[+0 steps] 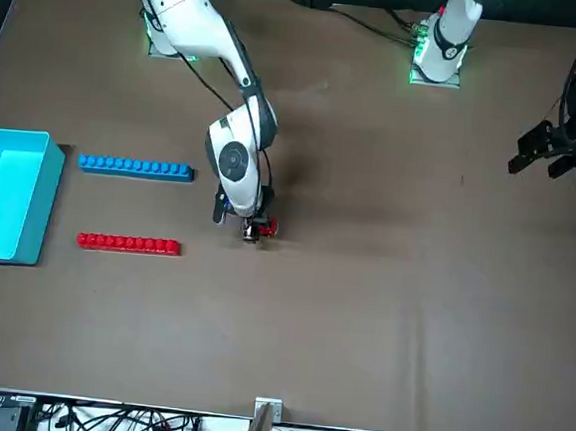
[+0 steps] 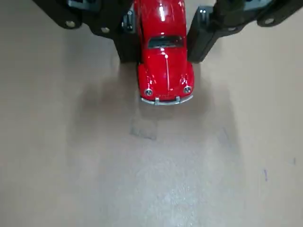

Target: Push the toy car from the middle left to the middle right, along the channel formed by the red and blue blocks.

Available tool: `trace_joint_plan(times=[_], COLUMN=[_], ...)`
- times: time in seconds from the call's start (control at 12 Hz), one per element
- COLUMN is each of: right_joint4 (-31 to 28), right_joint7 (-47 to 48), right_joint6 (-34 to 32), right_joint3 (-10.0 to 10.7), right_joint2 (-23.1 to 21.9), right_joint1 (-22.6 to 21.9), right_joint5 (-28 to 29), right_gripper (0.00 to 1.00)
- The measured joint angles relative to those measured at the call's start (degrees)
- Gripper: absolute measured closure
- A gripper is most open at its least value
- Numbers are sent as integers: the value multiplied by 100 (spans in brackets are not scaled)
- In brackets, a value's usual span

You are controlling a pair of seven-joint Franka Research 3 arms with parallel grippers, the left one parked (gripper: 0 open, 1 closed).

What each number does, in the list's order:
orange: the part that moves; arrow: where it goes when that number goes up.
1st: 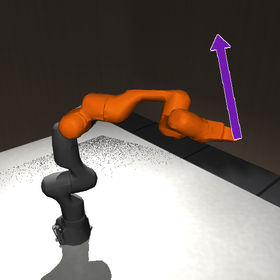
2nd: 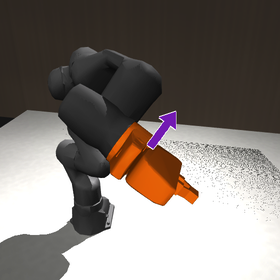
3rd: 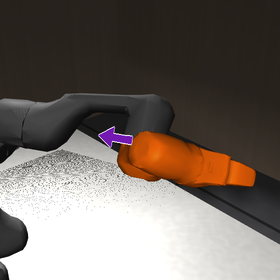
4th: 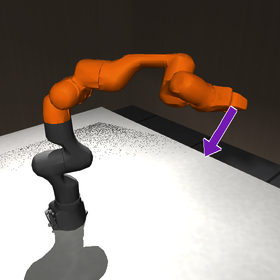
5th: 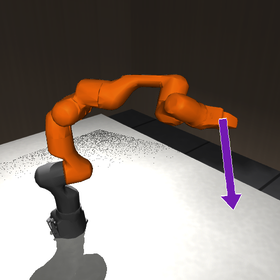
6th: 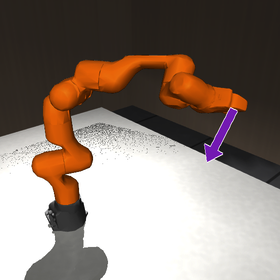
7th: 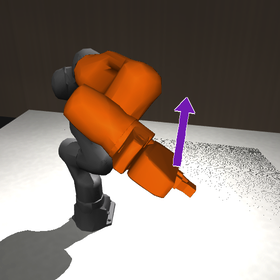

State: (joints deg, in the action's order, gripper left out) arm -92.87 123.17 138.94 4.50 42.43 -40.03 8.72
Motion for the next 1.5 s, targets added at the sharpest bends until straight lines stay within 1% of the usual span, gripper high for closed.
trace_joint_plan(times=[0.17,0.25,0.42,0.58,0.67,0.83,0.92,1.25,1.5], right_joint4=[53,93,251,461,628,958,1057,1199,1385], right_joint7=[82,101,124,125,125,125,125,125,110], right_joint6=[-1,-8,-41,-309,-535,-979,-1095,-1165,-1289], right_joint3=[0,0,1,28,47,82,90,106,246], right_joint2=[36,66,139,142,140,126,117,115,99], right_joint1=[-40,-65,-116,-134,-135,-136,-136,-144,-148], right_joint5=[0,0,0,-40,-97,-134,-135,-162,-354], right_gripper=[41,38,27,6,0,0,0,0,0])
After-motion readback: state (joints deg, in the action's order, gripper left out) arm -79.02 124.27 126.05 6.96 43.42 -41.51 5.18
